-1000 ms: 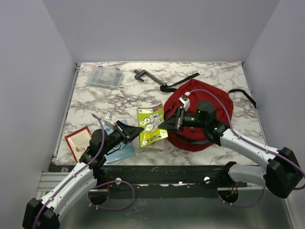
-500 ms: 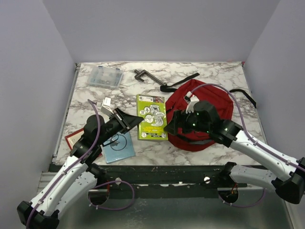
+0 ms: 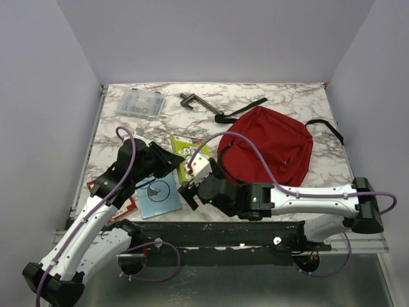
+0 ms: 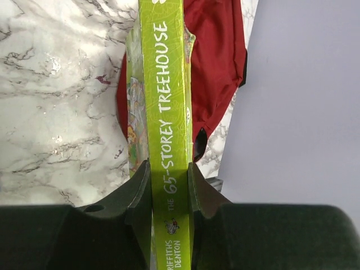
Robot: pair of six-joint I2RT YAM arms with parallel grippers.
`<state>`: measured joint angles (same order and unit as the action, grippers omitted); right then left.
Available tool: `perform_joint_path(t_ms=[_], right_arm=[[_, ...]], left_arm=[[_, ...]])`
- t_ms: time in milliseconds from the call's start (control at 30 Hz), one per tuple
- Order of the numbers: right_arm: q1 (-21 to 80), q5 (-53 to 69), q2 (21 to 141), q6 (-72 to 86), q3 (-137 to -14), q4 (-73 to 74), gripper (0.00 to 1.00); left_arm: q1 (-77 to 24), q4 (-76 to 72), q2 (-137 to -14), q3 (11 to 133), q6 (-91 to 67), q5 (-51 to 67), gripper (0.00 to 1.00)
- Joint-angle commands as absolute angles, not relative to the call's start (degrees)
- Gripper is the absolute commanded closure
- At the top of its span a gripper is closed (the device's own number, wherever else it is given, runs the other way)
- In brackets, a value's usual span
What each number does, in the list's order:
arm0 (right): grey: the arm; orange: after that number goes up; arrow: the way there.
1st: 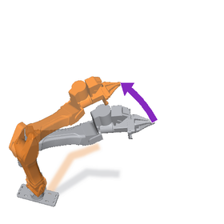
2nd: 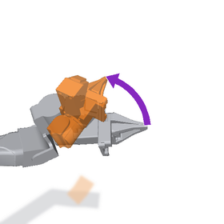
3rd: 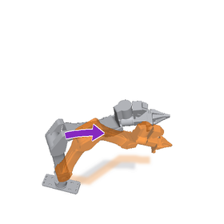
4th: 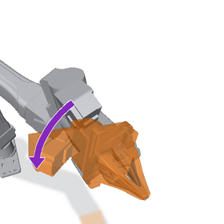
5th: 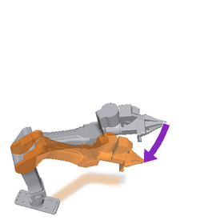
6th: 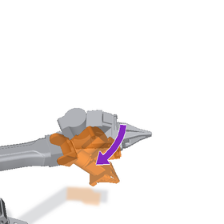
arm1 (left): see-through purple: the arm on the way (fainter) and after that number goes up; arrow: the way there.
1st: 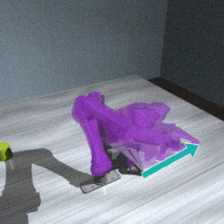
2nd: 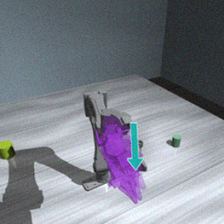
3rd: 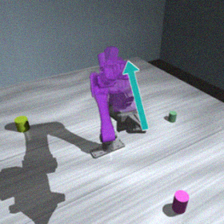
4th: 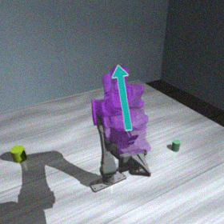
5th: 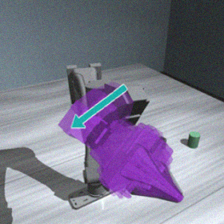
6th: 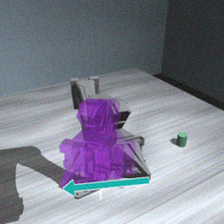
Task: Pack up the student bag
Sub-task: Pick up the book from the center of the board.
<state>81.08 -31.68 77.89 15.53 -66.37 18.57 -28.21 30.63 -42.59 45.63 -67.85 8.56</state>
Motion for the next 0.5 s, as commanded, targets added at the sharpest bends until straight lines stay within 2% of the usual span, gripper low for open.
perform_joint_path(t_ms=[0, 100, 200, 300, 367, 400, 467], right_arm=[[86.72, -49.92, 83.98, 5.56, -68.14, 10.15, 0.08], [88.28, -59.49, 89.66, 2.55, -69.55, 7.63, 0.09], [89.11, -70.26, 94.44, 0.55, -70.89, 5.88, 0.18], [89.07, -72.26, 95.36, 1.10, -70.77, 5.92, 0.42], [89.03, -70.88, 94.49, -0.36, -68.98, 2.02, 0.48], [88.95, -70.25, 94.06, -2.00, -68.36, 0.60, 0.55], [88.65, -69.44, 93.36, -1.96, -67.66, -1.16, 0.84]], left_arm=[[-26.66, 31.76, -43.46, 50.48, -73.87, 10.30, 1.00], [-26.09, 32.69, -44.24, 51.08, -75.50, 11.16, 1.00], [-25.37, 35.41, -44.88, 52.25, -76.36, 10.49, 1.00], [-24.99, 36.78, -45.38, 52.51, -76.65, 10.03, 1.00], [-24.63, 37.00, -45.59, 51.85, -77.86, 11.22, 1.00], [-24.45, 36.92, -45.64, 51.55, -78.66, 11.88, 1.00], [-24.35, 36.59, -46.06, 51.46, -78.72, 12.97, 1.00]])
